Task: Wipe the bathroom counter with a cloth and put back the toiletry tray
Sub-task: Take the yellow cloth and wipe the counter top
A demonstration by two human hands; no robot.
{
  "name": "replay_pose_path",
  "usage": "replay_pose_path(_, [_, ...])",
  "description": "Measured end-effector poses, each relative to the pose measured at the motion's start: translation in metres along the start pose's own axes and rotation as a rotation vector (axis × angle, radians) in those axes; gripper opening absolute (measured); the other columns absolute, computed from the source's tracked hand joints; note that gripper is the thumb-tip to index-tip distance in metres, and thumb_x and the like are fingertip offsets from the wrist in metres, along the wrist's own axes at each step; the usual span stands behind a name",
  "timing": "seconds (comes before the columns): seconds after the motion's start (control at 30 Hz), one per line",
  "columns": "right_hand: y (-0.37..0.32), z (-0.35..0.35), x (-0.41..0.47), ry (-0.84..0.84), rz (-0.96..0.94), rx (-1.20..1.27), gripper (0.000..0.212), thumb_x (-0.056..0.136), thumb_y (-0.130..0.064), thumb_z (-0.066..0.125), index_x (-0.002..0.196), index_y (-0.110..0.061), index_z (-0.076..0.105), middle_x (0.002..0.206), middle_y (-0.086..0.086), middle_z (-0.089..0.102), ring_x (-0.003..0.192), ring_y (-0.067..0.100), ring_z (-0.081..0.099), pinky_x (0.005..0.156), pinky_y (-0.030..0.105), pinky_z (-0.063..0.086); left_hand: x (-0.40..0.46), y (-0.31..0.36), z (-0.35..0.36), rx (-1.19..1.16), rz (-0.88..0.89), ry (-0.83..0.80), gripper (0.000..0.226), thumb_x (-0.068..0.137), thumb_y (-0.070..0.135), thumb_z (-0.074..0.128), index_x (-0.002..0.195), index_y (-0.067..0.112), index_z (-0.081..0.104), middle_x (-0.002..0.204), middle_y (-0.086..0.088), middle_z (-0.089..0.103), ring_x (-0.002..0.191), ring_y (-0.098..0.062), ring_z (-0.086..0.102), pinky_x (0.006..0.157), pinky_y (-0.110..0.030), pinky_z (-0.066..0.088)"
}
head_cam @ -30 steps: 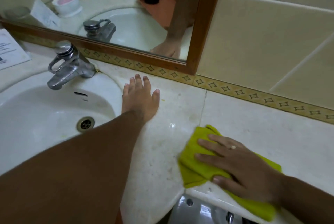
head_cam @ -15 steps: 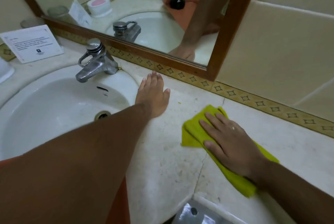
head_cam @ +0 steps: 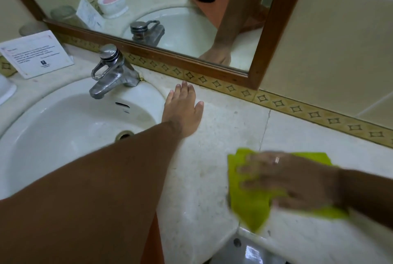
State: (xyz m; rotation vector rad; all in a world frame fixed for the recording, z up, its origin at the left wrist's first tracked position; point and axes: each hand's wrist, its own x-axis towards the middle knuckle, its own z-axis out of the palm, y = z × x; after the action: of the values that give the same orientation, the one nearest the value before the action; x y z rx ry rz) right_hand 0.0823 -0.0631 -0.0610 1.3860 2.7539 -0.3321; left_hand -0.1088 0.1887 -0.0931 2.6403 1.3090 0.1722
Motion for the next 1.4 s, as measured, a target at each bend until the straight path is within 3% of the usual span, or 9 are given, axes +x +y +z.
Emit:
replay_pose_path(0.17, [0.047,-0.016,0.059,0.071,0.622,-0.053,0.057,0.100,-0.052,0.025,0.155,-0.039,0.014,0.165,-0.003,0.015,0.150,0.026,0.014,0.117,0.041,0.019,0.001,-0.001,0.000,0.008,-0.006,-0.015,0.065,0.099,0.038,0.026,0.154,0.005,0.018,0.164,-0.015,0.013,0.151,-0.028,0.010,0.122,-0.041,0.003])
replay_pose_path(0.4, [-0.096,0.030,-0.003,0.010,0.152,0.039,0.057,0.098,-0.054,0.034,0.152,-0.038,0.029,0.164,-0.003,0.021,0.151,0.026,0.020,0.119,0.044,0.024,-0.001,0.001,-0.005,0.041,0.005,-0.052,0.065,0.100,0.040,0.023,0.155,0.004,0.016,0.164,-0.015,0.012,0.151,-0.029,0.010,0.122,-0.042,0.005])
replay_pose_path(0.57, [-0.003,0.006,-0.065,0.079,0.770,-0.001,0.071,0.095,-0.061,0.008,0.154,-0.027,0.027,0.163,0.006,0.023,0.149,0.034,0.022,0.115,0.043,0.025,0.004,-0.003,0.003,0.039,0.017,-0.027,0.068,0.098,0.043,0.021,0.154,0.005,0.018,0.163,-0.016,0.014,0.151,-0.030,0.012,0.121,-0.043,0.007])
replay_pose_path(0.67, [0.001,0.004,-0.013,0.163,1.124,-0.013,0.063,0.098,-0.051,0.020,0.156,-0.027,0.021,0.165,0.006,0.016,0.151,0.031,0.014,0.119,0.043,0.017,0.006,-0.006,0.006,0.046,0.025,-0.015,0.070,0.096,0.045,0.020,0.153,0.004,0.020,0.162,-0.017,0.017,0.150,-0.032,0.014,0.120,-0.044,0.009])
replay_pose_path(0.9, [-0.123,0.036,-0.026,0.135,0.713,0.051,0.057,0.096,-0.051,0.033,0.150,-0.033,0.036,0.161,0.003,0.030,0.147,0.031,0.028,0.116,0.045,0.029,-0.002,0.006,-0.009,0.218,-0.033,-0.112,0.069,0.099,0.047,0.016,0.154,0.005,0.014,0.163,-0.019,0.012,0.149,-0.037,0.013,0.121,-0.051,0.012])
replay_pose_path(1.1, [-0.087,0.049,-0.207,0.244,1.658,0.061,0.066,0.096,-0.050,0.019,0.151,-0.018,0.036,0.158,0.016,0.032,0.145,0.038,0.027,0.118,0.051,0.026,-0.069,0.096,0.003,0.193,0.157,-0.118,0.081,0.091,0.065,0.006,0.155,0.015,0.013,0.164,-0.015,0.009,0.150,-0.038,0.008,0.119,-0.053,0.007])
replay_pose_path(1.23, [-0.032,0.032,-0.179,0.255,2.006,0.078,0.064,0.096,-0.045,0.015,0.147,-0.013,0.035,0.152,0.021,0.037,0.142,0.037,0.029,0.117,0.049,0.020,-0.072,0.093,0.015,0.205,0.124,-0.125,0.084,0.087,0.069,-0.002,0.156,0.022,0.011,0.165,-0.013,0.008,0.150,-0.037,0.011,0.120,-0.054,0.009])
replay_pose_path(1.3, [-0.012,0.025,-0.125,0.252,1.919,0.109,0.060,0.100,-0.040,0.017,0.154,-0.013,0.022,0.160,0.020,0.023,0.149,0.036,0.016,0.121,0.049,0.009,-0.065,0.092,0.020,0.215,0.150,-0.108,0.086,0.086,0.071,-0.005,0.155,0.023,0.011,0.164,-0.013,0.009,0.150,-0.037,0.012,0.119,-0.054,0.010])
replay_pose_path(1.4, [-0.040,0.032,-0.042,0.223,1.335,0.010,0.061,0.102,-0.042,0.020,0.157,-0.018,0.012,0.164,0.017,0.011,0.151,0.039,0.008,0.123,0.052,0.005,-0.066,0.093,0.021,0.216,0.156,-0.102,0.086,0.086,0.071,-0.004,0.156,0.023,0.012,0.165,-0.013,0.009,0.150,-0.037,0.012,0.119,-0.054,0.011])
